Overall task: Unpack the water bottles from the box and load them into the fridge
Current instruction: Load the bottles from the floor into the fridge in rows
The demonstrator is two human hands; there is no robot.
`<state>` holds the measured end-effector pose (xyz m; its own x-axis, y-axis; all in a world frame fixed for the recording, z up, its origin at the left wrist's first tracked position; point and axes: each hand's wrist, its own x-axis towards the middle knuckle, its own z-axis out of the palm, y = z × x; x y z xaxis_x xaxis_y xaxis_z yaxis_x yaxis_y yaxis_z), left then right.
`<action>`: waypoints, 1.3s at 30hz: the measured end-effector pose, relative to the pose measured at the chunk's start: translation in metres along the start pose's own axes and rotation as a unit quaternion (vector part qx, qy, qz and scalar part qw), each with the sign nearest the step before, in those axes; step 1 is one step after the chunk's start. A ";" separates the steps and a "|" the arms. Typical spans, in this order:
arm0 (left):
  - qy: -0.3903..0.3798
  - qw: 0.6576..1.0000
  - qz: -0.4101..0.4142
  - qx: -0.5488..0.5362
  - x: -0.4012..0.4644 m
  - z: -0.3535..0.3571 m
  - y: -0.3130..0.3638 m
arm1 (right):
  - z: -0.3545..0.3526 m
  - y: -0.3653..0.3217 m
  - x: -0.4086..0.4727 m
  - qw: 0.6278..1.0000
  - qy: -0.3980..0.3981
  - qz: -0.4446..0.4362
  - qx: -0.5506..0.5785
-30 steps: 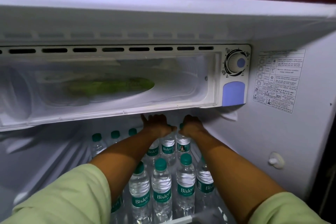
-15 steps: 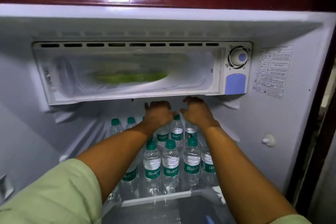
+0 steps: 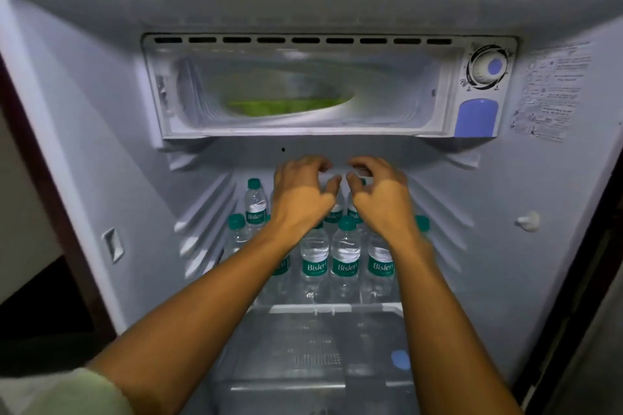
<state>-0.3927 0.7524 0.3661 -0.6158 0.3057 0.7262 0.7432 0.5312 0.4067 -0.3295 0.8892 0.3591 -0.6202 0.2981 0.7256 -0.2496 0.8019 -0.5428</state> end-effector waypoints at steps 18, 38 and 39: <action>0.093 0.988 -0.087 -0.085 -0.156 -0.115 -0.016 | 0.053 -0.098 -0.115 0.955 -0.067 -0.091 0.275; 0.125 0.894 -0.423 0.080 -0.421 -0.202 -0.124 | 0.181 -0.162 -0.272 0.824 -0.363 -0.194 0.389; 0.121 0.883 -0.445 0.087 -0.436 -0.203 -0.131 | 0.191 -0.163 -0.281 0.821 -0.384 -0.186 0.381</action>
<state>-0.1689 0.3894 0.1087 -0.8459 -0.4613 0.2677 -0.0720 0.5961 0.7997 -0.2568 0.5759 0.1631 -0.6086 -0.5422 0.5793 -0.7387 0.1208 -0.6631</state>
